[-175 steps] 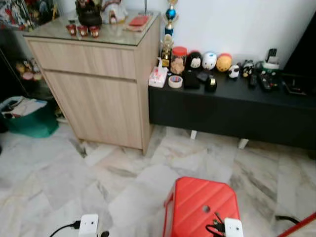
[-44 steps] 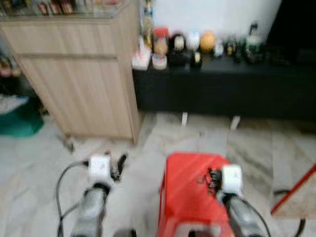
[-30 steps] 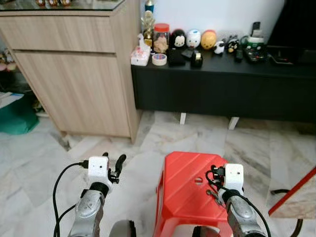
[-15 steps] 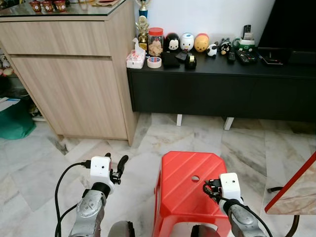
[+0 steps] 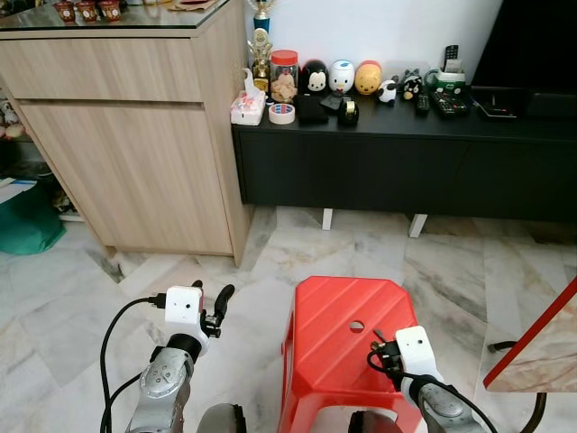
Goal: Hang keys on a hook
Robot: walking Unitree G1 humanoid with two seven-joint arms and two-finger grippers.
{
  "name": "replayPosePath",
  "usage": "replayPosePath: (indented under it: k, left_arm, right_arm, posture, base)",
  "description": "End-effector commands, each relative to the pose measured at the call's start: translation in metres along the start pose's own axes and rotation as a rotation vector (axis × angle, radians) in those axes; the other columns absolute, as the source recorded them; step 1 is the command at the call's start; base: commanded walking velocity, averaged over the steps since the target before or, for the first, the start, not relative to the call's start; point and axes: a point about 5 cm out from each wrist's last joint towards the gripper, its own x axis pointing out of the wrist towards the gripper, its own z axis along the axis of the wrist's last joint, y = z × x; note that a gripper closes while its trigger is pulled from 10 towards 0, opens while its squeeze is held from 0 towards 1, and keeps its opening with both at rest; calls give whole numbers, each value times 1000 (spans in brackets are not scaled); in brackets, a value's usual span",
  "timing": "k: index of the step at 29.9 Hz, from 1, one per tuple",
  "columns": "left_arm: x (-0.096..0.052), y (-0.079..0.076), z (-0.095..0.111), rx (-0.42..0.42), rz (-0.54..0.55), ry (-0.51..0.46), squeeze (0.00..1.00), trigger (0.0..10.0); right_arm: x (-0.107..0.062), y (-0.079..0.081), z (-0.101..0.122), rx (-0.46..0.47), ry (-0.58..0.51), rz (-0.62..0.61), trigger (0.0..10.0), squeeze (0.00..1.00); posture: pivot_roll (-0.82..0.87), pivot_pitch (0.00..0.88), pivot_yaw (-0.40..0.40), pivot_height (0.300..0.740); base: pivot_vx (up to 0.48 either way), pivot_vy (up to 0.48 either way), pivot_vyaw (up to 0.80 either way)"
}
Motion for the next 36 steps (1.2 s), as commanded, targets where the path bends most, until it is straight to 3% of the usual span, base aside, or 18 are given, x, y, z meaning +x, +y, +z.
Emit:
replayPosePath:
  k: [1, 36]
  left_arm:
    - [-1, 1, -4, 0, -5, 30, 0, 10000]
    - [-3, 1, -7, 11, -3, 48, 0, 10000]
  right_arm:
    - [-1, -2, -4, -13, 32, -1, 10000, 0]
    - [-2, -6, -17, -18, 158, -57, 10000, 0]
  posture:
    - [30, 6, -23, 614]
    - [31, 9, -22, 614]
  base:
    - [0, 0, 0]
    - [0, 0, 0]
